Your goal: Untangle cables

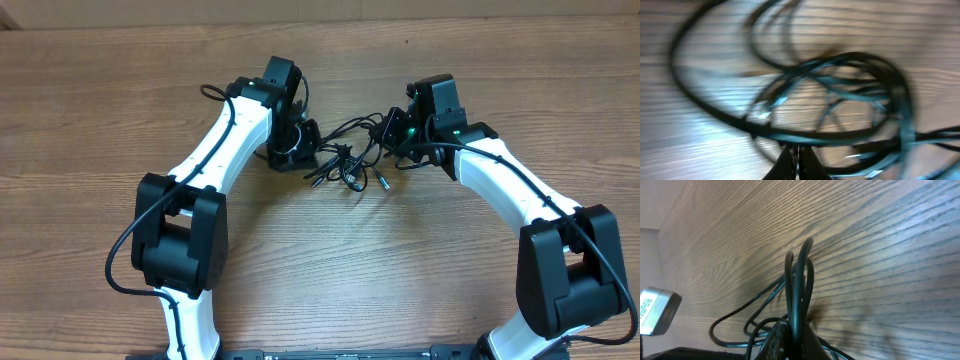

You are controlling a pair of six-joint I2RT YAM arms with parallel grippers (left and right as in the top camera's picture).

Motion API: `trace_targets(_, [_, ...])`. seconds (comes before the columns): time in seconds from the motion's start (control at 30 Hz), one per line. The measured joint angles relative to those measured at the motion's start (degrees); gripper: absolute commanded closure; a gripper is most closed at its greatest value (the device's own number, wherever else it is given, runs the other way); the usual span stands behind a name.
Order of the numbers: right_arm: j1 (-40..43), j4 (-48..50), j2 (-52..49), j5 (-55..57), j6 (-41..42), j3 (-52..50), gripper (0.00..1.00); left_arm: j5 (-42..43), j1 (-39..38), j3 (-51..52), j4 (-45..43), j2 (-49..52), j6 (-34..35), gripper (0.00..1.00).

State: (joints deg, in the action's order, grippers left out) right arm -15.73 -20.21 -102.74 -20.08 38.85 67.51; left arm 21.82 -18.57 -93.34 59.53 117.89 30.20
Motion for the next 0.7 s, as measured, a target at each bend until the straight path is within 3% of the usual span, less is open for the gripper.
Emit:
trace_targets(0.1, [0.00,0.00,0.00,0.48,-0.33,0.00,0.96,-1.46,0.68,0.00,0.98,0.00,-1.60,0.47])
trace_targets(0.17, [0.00,-0.02,0.00,0.66,-0.52,0.00,0.96,-1.53,1.03,0.00,0.87,0.00,-2.16,0.40])
trace_targets(0.37, [0.00,-0.02,0.00,0.96,-0.76,0.00,0.96,1.77,2.10,-1.40,2.08,0.00,-3.76,0.37])
trace_targets(0.5, [0.00,-0.02,0.00,1.01,-0.94,0.00,0.92,6.19,2.34,-4.66,1.25,0.00,-3.82,0.50])
trace_targets(0.57, [0.00,-0.02,0.00,1.01,-0.90,0.00,0.87,8.37,2.32,-5.46,0.24,0.00,-3.98,0.66])
trace_targets(0.63, [0.00,-0.02,0.00,1.05,-1.18,0.00,0.86,9.68,2.21,-5.55,0.22,0.00,-4.44,0.93])
trace_targets(0.7, [0.00,-0.04,0.00,1.03,-1.09,0.00,0.83,10.23,2.05,-5.55,0.11,0.00,-4.55,0.96])
